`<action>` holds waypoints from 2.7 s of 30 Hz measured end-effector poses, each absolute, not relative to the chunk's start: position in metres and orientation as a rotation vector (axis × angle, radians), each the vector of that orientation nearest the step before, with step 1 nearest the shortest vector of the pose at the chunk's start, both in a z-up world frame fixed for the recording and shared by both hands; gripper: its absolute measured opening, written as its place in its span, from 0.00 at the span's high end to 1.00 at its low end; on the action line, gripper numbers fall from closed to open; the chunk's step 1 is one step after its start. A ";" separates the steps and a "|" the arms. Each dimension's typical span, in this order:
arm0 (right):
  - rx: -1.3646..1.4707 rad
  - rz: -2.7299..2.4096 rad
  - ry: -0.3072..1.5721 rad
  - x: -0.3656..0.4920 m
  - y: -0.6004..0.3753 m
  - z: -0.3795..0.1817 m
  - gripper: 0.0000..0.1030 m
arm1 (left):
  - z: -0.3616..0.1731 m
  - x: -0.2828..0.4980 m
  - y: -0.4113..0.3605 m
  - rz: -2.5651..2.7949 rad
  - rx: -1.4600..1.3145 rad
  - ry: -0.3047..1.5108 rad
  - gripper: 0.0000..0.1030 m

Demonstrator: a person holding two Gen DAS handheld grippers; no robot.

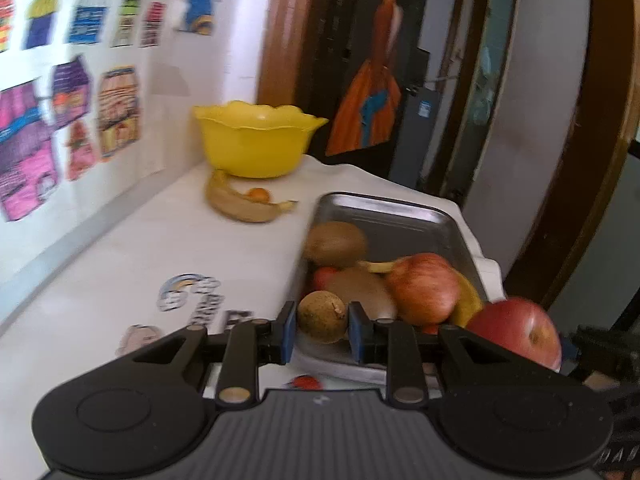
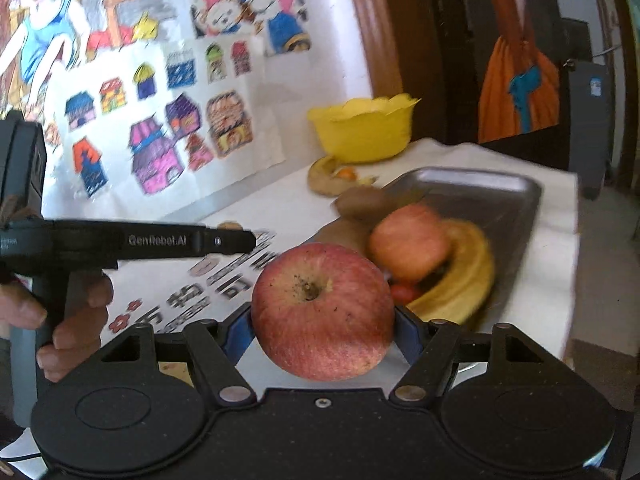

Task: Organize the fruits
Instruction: 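Lower the small brown fruit and red apple into the tray, opening both tools, then withdraw both open tools up and away from the metal tray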

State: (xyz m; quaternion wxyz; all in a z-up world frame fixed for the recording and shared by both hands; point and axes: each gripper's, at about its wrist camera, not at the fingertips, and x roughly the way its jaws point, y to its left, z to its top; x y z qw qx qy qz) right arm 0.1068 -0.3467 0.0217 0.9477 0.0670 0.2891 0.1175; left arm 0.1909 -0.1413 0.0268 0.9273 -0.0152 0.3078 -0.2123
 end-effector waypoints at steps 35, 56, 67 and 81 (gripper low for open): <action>0.120 0.130 0.540 0.238 -0.426 0.000 0.30 | -0.011 0.209 -0.218 -0.518 0.034 0.694 0.70; 0.169 0.098 0.539 0.246 -0.430 -0.009 0.26 | -0.009 0.205 -0.220 -0.530 0.050 0.694 0.54; 0.179 0.091 0.516 0.231 -0.434 -0.003 0.14 | 0.001 0.191 -0.217 -0.529 0.044 0.661 0.32; 0.165 0.047 0.438 0.163 -0.430 0.036 0.01 | 0.037 0.152 -0.175 -0.439 -0.025 0.544 0.02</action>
